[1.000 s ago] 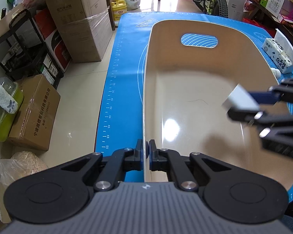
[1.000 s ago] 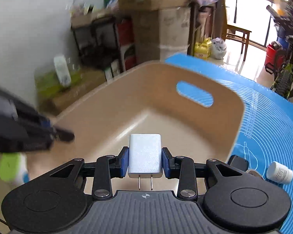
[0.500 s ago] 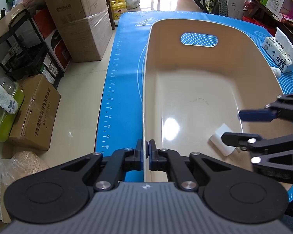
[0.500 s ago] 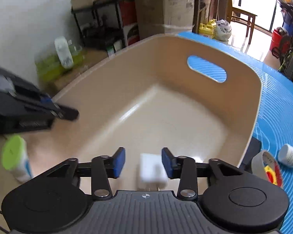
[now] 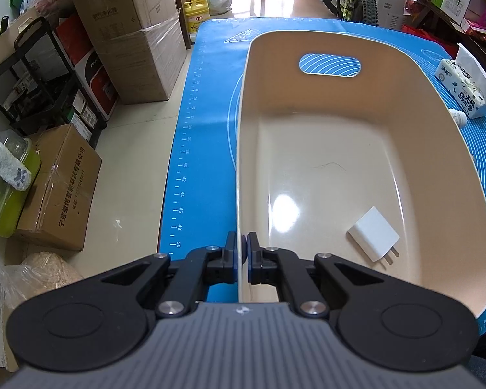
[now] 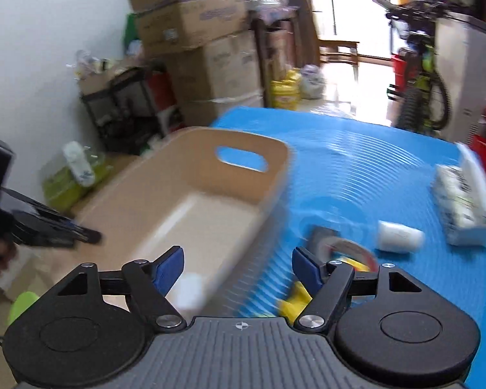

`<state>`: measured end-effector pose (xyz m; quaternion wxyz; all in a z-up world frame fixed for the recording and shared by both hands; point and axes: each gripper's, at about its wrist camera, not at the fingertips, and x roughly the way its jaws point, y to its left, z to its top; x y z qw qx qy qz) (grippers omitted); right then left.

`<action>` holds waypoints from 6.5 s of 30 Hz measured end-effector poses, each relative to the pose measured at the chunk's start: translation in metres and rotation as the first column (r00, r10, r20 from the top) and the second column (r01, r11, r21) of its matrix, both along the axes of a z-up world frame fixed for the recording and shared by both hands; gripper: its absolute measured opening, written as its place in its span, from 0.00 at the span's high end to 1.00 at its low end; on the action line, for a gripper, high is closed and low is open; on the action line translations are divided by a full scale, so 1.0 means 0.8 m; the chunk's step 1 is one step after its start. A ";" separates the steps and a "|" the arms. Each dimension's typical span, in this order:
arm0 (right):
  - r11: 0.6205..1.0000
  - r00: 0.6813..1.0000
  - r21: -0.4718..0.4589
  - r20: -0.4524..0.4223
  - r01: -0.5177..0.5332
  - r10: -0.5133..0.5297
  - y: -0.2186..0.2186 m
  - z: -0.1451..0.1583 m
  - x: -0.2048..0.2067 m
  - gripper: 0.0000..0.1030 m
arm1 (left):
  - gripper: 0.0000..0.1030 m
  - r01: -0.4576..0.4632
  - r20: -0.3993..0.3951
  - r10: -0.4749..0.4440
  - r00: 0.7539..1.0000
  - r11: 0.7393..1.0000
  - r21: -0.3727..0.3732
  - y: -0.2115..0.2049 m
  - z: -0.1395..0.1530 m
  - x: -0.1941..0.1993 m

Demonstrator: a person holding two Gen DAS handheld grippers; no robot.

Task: Organize rigid objects
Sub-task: 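Grasp the second white charger on the mat with the right tool, then carry the second charger into the basket with the right tool and release, then grasp the red toy figure with the right tool, then carry the red figure into the basket with the right tool and release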

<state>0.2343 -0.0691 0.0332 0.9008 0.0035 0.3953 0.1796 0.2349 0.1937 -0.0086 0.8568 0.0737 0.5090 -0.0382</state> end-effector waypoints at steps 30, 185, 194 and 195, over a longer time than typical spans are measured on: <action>0.994 0.966 -0.054 -0.245 -0.094 0.078 -0.015 -0.118 -0.032 0.40 | 0.93 -0.001 -0.004 0.001 1.000 1.000 0.000 0.000 -0.001 -0.001; 0.959 0.975 0.229 0.106 0.165 -0.193 -0.038 0.037 0.042 0.71 | 0.93 -0.018 0.003 0.018 1.000 1.000 0.011 -0.004 0.001 -0.006; 0.980 0.994 0.199 0.112 -0.008 -0.015 0.073 0.031 0.060 0.71 | 0.93 -0.017 0.005 0.017 1.000 1.000 0.012 -0.003 0.001 -0.006; 0.981 0.994 0.194 0.106 -0.019 -0.002 0.082 0.027 0.059 0.71 | 0.93 -0.017 0.005 0.017 1.000 1.000 0.011 -0.003 0.001 -0.006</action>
